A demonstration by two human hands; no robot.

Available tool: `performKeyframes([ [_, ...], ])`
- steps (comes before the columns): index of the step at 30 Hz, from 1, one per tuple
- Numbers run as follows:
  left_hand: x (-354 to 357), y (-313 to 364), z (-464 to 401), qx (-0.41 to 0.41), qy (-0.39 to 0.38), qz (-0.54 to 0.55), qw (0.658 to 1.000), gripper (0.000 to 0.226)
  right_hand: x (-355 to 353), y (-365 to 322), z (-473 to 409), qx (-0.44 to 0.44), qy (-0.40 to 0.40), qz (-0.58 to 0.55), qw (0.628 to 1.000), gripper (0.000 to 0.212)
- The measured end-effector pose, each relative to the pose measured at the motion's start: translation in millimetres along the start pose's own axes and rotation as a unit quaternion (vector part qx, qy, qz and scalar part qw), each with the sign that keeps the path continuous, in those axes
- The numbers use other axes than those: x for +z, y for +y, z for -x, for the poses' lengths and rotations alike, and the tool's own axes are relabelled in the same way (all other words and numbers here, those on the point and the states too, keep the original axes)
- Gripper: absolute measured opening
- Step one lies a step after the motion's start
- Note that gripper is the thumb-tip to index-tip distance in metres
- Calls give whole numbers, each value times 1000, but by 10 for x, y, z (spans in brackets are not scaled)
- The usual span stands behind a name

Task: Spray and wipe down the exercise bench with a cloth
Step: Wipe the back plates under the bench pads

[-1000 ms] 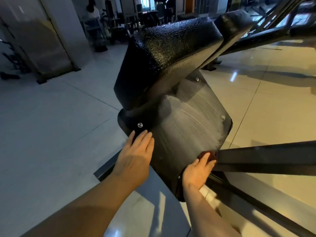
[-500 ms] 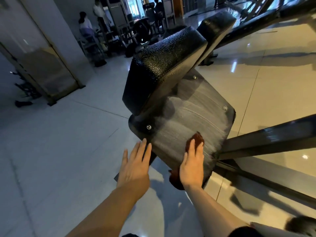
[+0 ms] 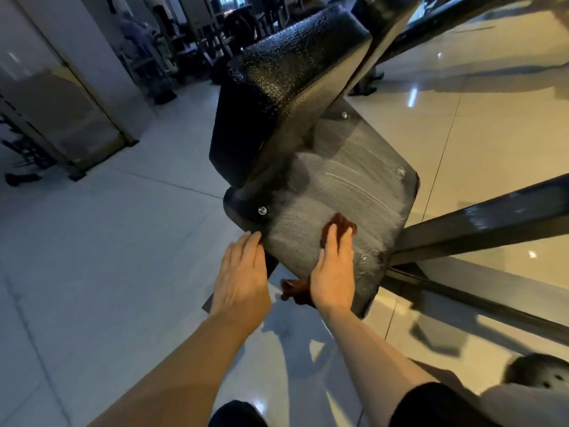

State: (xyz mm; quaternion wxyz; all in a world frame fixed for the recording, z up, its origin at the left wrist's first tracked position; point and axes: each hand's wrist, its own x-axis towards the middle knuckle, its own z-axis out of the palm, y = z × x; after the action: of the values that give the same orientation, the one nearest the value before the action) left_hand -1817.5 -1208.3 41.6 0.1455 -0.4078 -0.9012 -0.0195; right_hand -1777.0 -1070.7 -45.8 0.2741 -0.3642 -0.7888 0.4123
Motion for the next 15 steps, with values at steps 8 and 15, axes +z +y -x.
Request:
performKeyframes([
  [8, 46, 85, -220, 38, 36, -26, 998, 47, 202, -292, -217, 79, 42, -62, 994, 51],
  [15, 108, 136, -441, 73, 29, -4, 997, 51, 40, -40, -421, -96, -3, 1, 995, 55],
])
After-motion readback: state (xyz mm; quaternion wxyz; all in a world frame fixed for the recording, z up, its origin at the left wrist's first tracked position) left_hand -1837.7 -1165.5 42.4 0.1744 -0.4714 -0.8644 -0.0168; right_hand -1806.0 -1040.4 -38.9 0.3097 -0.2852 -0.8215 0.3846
